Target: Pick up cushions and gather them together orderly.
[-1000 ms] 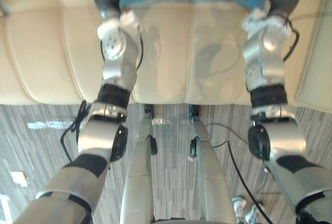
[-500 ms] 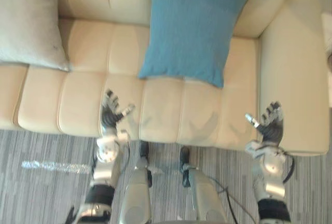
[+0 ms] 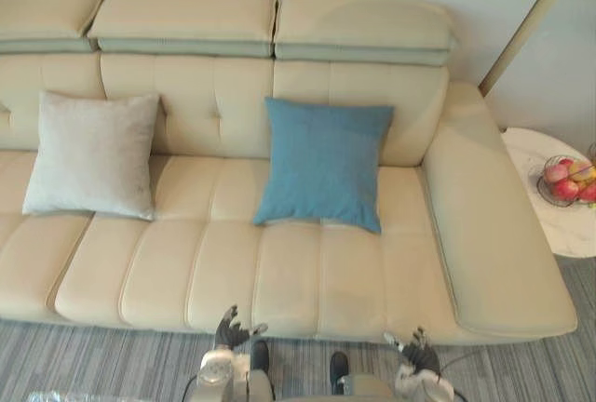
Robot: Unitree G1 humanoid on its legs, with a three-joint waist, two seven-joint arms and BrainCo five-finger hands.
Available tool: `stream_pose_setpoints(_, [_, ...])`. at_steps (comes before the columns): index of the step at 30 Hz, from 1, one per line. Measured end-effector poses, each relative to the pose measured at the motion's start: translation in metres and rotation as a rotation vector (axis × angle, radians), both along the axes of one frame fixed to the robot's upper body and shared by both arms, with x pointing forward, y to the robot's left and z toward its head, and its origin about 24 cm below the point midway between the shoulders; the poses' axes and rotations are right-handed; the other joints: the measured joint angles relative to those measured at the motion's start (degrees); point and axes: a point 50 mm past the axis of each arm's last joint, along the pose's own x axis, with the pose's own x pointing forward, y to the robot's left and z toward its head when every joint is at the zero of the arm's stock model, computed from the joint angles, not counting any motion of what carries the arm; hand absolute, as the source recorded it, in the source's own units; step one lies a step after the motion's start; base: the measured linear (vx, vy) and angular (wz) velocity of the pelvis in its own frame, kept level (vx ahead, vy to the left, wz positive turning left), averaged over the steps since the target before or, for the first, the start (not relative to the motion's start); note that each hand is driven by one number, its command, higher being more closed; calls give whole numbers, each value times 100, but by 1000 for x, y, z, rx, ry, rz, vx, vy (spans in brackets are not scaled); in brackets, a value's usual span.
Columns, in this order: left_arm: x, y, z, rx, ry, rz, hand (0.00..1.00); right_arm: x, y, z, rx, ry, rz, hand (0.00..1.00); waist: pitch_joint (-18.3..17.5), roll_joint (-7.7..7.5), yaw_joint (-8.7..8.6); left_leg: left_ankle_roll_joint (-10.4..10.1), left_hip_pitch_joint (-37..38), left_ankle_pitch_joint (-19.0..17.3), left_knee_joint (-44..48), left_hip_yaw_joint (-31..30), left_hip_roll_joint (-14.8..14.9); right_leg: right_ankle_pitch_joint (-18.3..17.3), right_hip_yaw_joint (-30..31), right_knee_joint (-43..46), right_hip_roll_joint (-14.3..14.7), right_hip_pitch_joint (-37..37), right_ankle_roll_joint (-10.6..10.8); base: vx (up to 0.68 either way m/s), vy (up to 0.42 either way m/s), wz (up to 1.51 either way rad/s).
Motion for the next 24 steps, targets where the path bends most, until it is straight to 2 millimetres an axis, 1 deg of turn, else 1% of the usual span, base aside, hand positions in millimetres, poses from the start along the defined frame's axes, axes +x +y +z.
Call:
stream_pose_setpoints(1, [-2,2,-1,-1,13,17,0,1,0,-1,4,3,-3,0,6,-17,9,1,31,-15,8,41,1,3,43,13,0,10,10,64,4,-13])
stream_pose_setpoints(2, [-2,3,-1,-3,18,23,0,7,3,-1,12,-2,5,0,15,-33,14,-6,8,-83,118,59,9,-2,63,72,-2,13,40,78,5,-13])
stream_pose_setpoints(4, [1,2,-1,-4,12,22,0,11,5,-1,17,-5,17,0,19,-42,21,10,-145,-233,413,53,45,-30,59,289,-6,-67,137,38,-2,-8])
stream_pose_setpoints(5, [7,0,1,-11,-1,20,0,15,7,0,21,-11,32,0,11,-32,54,17,-333,-372,724,35,142,-1,14,548,23,-245,222,-24,-28,-16])
stream_pose_setpoints(6, [12,-1,3,-17,-17,29,0,27,9,3,25,-34,52,0,14,7,110,20,-505,-415,882,50,305,-178,-30,1147,57,-521,245,-66,-34,-14])
stream_pose_setpoints(7, [14,0,3,-16,-21,32,0,30,10,4,25,-38,60,0,14,-3,119,20,-541,-415,909,30,311,-274,-72,1535,15,-621,230,-56,-60,15])
stream_pose_setpoints(8, [18,1,5,-14,-33,35,0,32,12,4,26,-42,73,0,-9,-47,97,11,-544,-408,1012,-66,313,-573,-122,2577,-214,-708,363,-33,-105,39])
stream_pose_setpoints(9, [20,1,7,-23,-49,49,0,32,12,4,26,-41,76,0,-57,-107,120,11,-649,-405,1175,-116,316,-622,-78,3023,-493,-532,500,-25,-147,44])
stream_pose_setpoints(10, [20,2,8,-23,-54,53,0,32,13,4,26,-42,78,0,-90,-159,125,11,-698,-405,1239,-121,316,-611,-38,3038,-573,-441,517,-73,-230,41])
stream_pose_setpoints(11, [22,3,9,-32,-64,72,0,38,14,5,25,-54,85,0,-147,-264,184,-46,-879,-360,1442,-170,363,-802,87,2675,-596,-160,777,-134,-274,17])
stream_pose_setpoints(12, [22,-2,8,-59,-66,97,0,43,14,7,21,-66,81,0,-178,-156,270,-76,-938,-214,1377,-176,483,-853,-19,2191,-406,-54,686,-143,-251,4])
stream_pose_setpoints(13, [21,-5,7,-69,-64,104,0,45,13,8,16,-69,79,0,-206,-113,317,-54,-962,-149,1338,-170,539,-872,-37,2008,-339,-5,664,-194,-281,-19])
stream_pose_setpoints(14, [21,-16,6,-100,-61,101,0,50,9,11,-2,-81,80,0,-222,-50,417,-49,-1082,77,1243,-130,658,-993,-183,1397,-220,221,475,-124,-169,-9])
stream_pose_setpoints(15, [22,-20,6,-110,-61,91,0,53,10,11,-5,-86,84,0,-224,-22,428,-86,-1158,139,1221,-134,681,-1034,-258,1201,-156,267,398,-189,-234,9])
stream_pose_setpoints(16, [22,-26,5,-118,-53,52,0,56,10,13,-12,-93,92,0,-209,96,434,-176,-1240,226,1139,-161,777,-1064,-383,988,-36,318,341,-233,-193,33])
stream_pose_setpoints(17, [23,-31,5,-128,-51,22,0,57,11,13,-17,-93,106,0,-136,222,406,-271,-1240,497,965,-235,918,-1009,-550,1007,122,312,249,-233,-193,38])
stream_pose_setpoints(18, [24,-31,5,-132,-52,27,0,57,12,13,-18,-92,109,0,-120,213,396,-273,-1230,639,900,-237,928,-1007,-599,1046,136,310,245,-250,-167,45])
stream_pose_setpoints(19, [24,-33,5,-132,-51,19,0,55,15,12,-12,-85,107,0,-95,191,388,-287,-1174,1003,694,-184,928,-958,-698,1088,146,304,159,-234,-99,39])
stream_pose_setpoints(20, [24,-31,6,-127,-53,16,0,54,18,11,-4,-79,101,0,-21,60,382,-251,-1076,1120,599,-89,871,-949,-842,1052,22,319,-75,-335,-138,32])
stream_pose_setpoints(21, [25,-32,6,-129,-56,13,0,55,20,11,0,-81,98,0,34,-4,371,-125,-1104,658,1104,15,786,-961,-955,1068,-71,297,-246,-279,-77,24])
stream_pose_setpoints(22, [27,-33,7,-130,-60,6,0,55,19,11,-3,-82,96,0,39,7,338,-73,-1137,340,1466,53,738,-937,-1011,1093,-129,272,-254,-310,7,32])
stream_pose_setpoints(23, [30,-34,8,-130,-68,0,0,49,15,9,-7,-68,83,0,45,-7,259,23,-1147,-188,2117,51,677,-886,-1106,1117,-228,241,-240,-254,67,38])
stream_pose_setpoints(24, [30,-34,8,-130,-69,-1,0,47,15,8,-8,-59,83,0,41,-11,233,45,-1131,-410,2378,45,679,-853,-1135,1116,-265,209,-219,-276,137,37])
